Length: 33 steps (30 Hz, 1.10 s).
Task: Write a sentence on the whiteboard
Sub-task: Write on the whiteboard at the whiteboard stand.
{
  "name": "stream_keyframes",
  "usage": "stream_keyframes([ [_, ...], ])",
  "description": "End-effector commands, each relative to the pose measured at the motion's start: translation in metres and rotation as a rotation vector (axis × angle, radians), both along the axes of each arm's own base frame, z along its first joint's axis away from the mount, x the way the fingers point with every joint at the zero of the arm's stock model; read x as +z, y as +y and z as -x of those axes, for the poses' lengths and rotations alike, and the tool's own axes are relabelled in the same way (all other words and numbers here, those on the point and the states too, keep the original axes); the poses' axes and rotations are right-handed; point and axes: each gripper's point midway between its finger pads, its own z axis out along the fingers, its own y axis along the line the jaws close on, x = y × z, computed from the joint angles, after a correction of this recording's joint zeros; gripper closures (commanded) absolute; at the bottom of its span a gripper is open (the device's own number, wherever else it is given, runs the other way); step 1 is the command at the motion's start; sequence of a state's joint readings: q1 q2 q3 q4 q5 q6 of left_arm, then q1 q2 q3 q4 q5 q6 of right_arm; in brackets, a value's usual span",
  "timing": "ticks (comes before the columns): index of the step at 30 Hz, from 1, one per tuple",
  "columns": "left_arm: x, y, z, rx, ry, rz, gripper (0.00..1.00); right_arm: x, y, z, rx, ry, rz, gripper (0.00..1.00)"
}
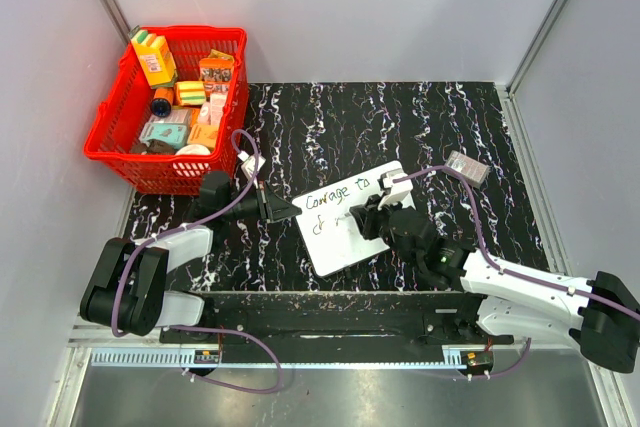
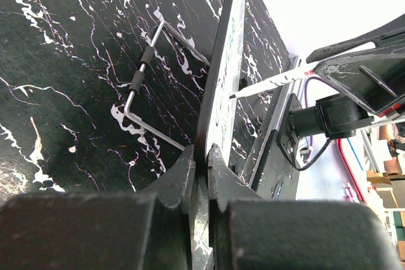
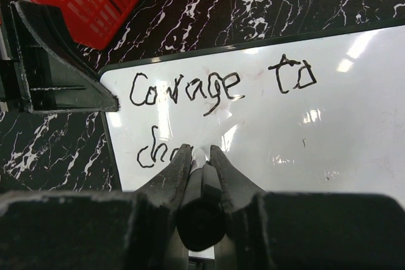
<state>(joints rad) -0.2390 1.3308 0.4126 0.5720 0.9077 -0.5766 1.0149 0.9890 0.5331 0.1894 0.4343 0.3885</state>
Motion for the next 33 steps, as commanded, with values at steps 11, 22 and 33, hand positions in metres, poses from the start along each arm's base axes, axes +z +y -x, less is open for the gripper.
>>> stream_keyframes([
  [11,-0.009,0.012,-0.026,0.089,-0.120,-0.082,1.00,0.020,0.000,-0.005,-0.029,-0.035,-0.031,1.00],
  [22,-0.010,0.013,-0.026,0.092,-0.119,-0.083,1.00,0.006,-0.001,0.002,-0.003,0.002,-0.024,1.00],
  [33,-0.010,0.013,-0.026,0.091,-0.119,-0.085,1.00,-0.003,-0.003,0.009,0.014,0.029,-0.012,1.00],
])
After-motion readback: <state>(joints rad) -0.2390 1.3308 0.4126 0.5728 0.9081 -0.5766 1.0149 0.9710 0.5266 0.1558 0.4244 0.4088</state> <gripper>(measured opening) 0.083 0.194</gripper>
